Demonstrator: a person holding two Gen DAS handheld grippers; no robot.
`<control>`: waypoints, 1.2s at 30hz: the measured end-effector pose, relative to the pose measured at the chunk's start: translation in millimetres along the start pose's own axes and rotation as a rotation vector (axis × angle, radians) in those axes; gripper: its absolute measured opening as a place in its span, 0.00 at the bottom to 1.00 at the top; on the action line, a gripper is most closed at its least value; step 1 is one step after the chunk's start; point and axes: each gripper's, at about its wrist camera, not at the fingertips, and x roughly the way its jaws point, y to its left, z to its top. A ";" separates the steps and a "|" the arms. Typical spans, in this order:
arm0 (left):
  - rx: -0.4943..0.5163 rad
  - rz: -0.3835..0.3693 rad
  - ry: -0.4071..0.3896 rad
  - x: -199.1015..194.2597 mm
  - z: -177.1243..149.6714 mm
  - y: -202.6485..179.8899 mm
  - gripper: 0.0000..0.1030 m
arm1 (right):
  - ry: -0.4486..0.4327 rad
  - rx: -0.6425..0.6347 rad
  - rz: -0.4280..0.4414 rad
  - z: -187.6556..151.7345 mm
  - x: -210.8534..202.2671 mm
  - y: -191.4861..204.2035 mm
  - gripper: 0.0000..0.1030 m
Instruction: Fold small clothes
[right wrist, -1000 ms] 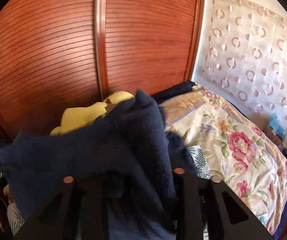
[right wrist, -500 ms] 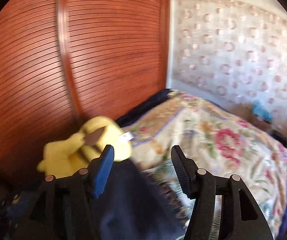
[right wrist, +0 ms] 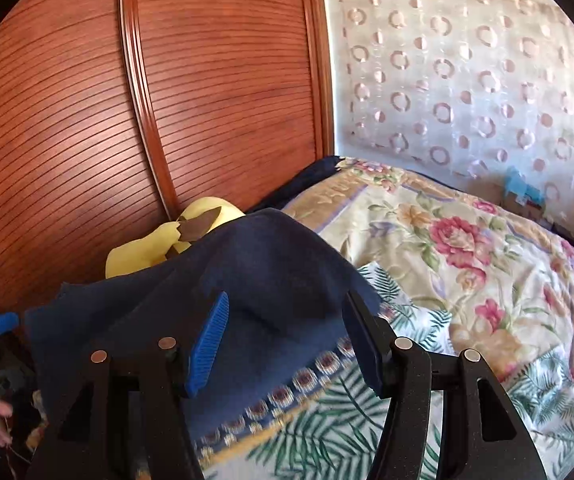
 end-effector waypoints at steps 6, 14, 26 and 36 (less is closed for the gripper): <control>0.033 -0.031 -0.027 -18.2 -0.8 -18.7 0.79 | -0.030 0.007 -0.042 -32.1 -57.7 10.0 0.59; 0.062 -0.109 -0.027 -37.3 -15.8 -52.4 0.79 | -0.084 0.034 -0.110 -86.4 -159.6 39.3 0.68; 0.177 -0.245 -0.017 -66.8 -42.0 -128.8 0.79 | -0.143 0.147 -0.296 -183.8 -291.1 79.7 0.85; 0.182 -0.300 -0.030 -94.6 -42.8 -159.1 0.79 | -0.196 0.221 -0.440 -225.0 -384.1 121.5 0.87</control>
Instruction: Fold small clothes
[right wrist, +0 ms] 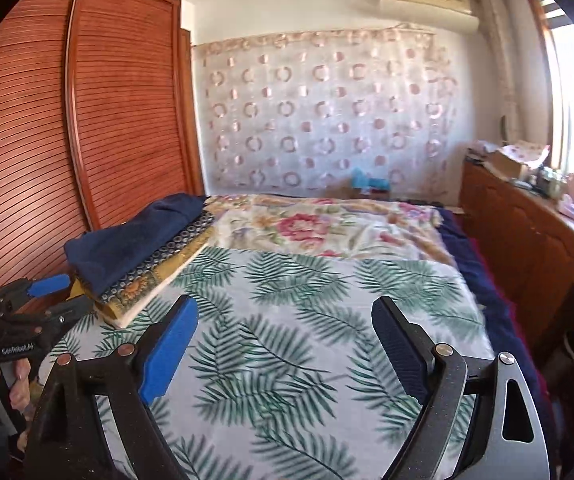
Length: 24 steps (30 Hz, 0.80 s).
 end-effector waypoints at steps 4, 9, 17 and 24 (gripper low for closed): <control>0.011 0.014 -0.017 -9.8 2.4 -10.9 0.79 | -0.024 0.014 -0.033 -5.8 -26.6 9.9 0.87; 0.020 0.037 -0.047 -20.2 6.6 -22.0 0.79 | -0.042 0.024 -0.060 -16.6 -47.3 20.3 0.87; 0.021 0.043 -0.062 -28.1 9.6 -23.6 0.79 | -0.051 0.036 -0.068 -20.9 -50.3 24.9 0.87; 0.022 0.041 -0.066 -28.8 10.2 -26.4 0.79 | -0.051 0.036 -0.069 -17.9 -42.0 14.3 0.87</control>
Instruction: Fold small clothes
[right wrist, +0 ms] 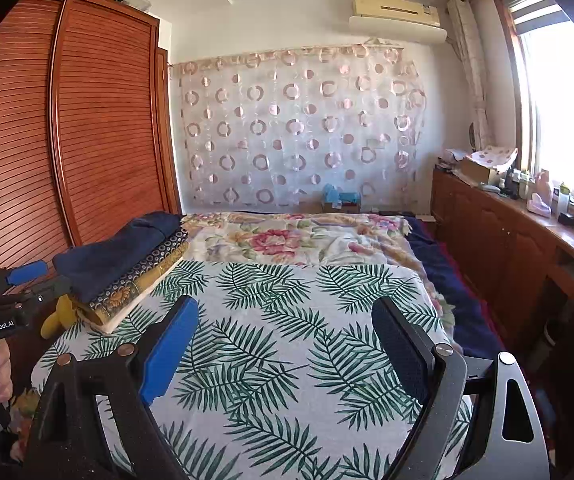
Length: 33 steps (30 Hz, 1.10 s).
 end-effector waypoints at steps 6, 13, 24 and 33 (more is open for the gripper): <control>0.000 -0.002 0.000 -0.5 0.6 -0.7 0.79 | 0.000 0.002 0.002 -0.3 2.4 -11.4 0.87; 0.002 -0.002 -0.003 -2.3 2.1 -2.5 0.79 | -0.001 0.000 0.009 -1.2 -0.1 -19.3 0.87; 0.004 -0.003 -0.010 -6.8 5.9 -6.2 0.79 | -0.006 -0.007 0.012 -2.2 -1.6 -26.3 0.87; 0.005 -0.002 -0.011 -6.6 5.3 -6.5 0.79 | -0.006 -0.006 0.016 -4.2 -0.8 -32.4 0.87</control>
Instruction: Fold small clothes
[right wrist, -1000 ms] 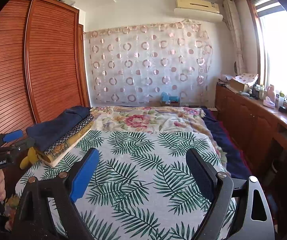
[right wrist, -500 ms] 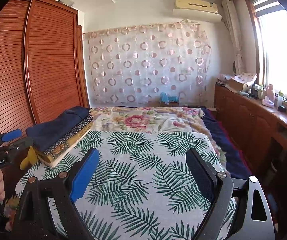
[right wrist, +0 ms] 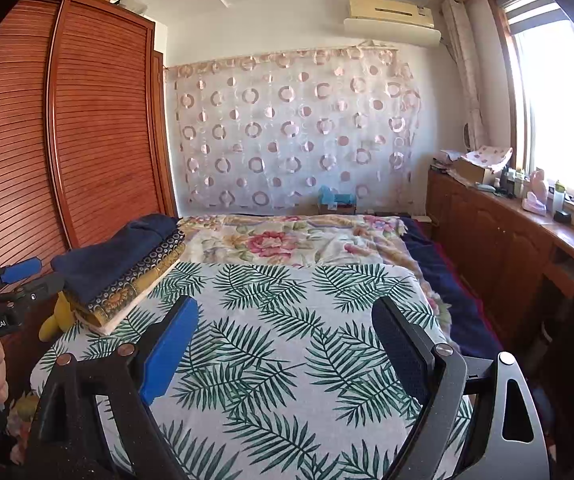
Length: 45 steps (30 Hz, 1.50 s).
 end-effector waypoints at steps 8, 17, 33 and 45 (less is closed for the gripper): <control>0.000 -0.001 0.000 0.6 -1.3 0.6 0.79 | 0.000 -0.003 0.000 -1.2 -0.4 -3.3 0.87; 0.000 -0.001 -0.001 1.2 -2.1 1.2 0.79 | -0.004 -0.001 0.003 -2.3 -2.0 -7.8 0.87; -0.001 -0.002 -0.003 0.0 -1.2 0.0 0.79 | -0.008 -0.002 0.004 -1.8 -2.4 -13.8 0.87; -0.001 -0.005 -0.009 -1.5 2.4 -2.3 0.79 | -0.010 -0.004 0.001 -2.0 -2.3 -14.8 0.87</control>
